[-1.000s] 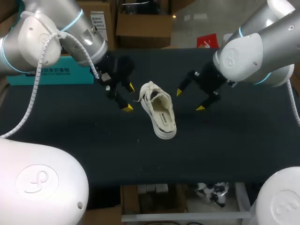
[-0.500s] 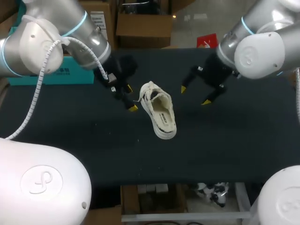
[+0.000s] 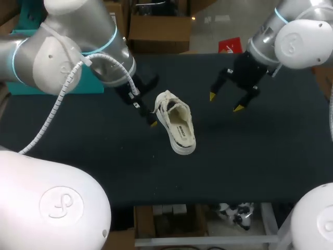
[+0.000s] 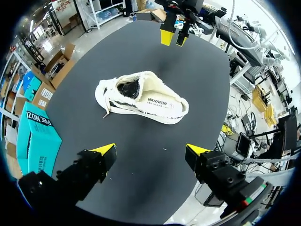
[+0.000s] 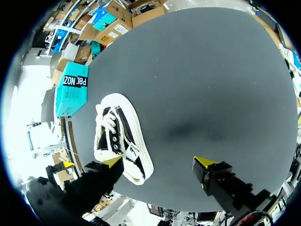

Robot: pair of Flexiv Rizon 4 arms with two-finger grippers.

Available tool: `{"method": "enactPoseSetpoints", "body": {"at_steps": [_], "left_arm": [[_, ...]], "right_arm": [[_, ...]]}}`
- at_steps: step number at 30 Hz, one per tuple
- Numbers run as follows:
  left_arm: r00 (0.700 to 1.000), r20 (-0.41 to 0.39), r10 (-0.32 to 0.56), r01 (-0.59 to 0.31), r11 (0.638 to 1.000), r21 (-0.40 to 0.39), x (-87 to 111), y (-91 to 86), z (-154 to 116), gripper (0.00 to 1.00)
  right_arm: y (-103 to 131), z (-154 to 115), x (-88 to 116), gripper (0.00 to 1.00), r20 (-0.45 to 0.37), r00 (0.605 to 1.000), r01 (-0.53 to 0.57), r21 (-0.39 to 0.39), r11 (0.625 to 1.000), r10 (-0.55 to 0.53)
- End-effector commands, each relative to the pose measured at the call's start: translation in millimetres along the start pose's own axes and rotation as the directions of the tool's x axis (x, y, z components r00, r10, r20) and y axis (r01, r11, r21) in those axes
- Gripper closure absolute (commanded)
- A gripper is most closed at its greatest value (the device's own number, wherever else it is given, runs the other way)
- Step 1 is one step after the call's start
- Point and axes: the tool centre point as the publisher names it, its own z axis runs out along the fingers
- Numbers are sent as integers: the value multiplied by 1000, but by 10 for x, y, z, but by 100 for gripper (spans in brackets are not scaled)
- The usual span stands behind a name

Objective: Open the shoe tongue, take the insole out of the shoe, put the insole back into the shoe, and pack the shoe into the shoebox

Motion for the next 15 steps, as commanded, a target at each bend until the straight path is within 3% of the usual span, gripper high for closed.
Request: {"method": "enactPoseSetpoints", "body": {"at_steps": [1,3,5,6,8,15], "left_arm": [[994,31,-108,109,994,-14,5,-80,144,0],[978,22,-209,210,978,-16,13,-92,200,0],[935,128,-330,341,938,-70,-15,-98,288,0],[925,165,-341,358,929,-90,-19,-97,312,0],[925,165,-341,358,929,-90,-19,-97,312,0],[925,165,-341,358,929,-90,-19,-97,312,0]], "right_arm": [[5,-25,-63,0,2,1000,30,-13,999,-30],[-35,-95,-114,0,20,997,80,-35,996,-79],[-78,-160,-157,0,43,988,150,-45,988,-148],[-98,-195,-184,0,47,983,181,-49,982,-179],[-161,-263,-231,0,29,958,286,-39,957,-285],[-161,-263,-231,0,29,958,286,-39,957,-285]]}}
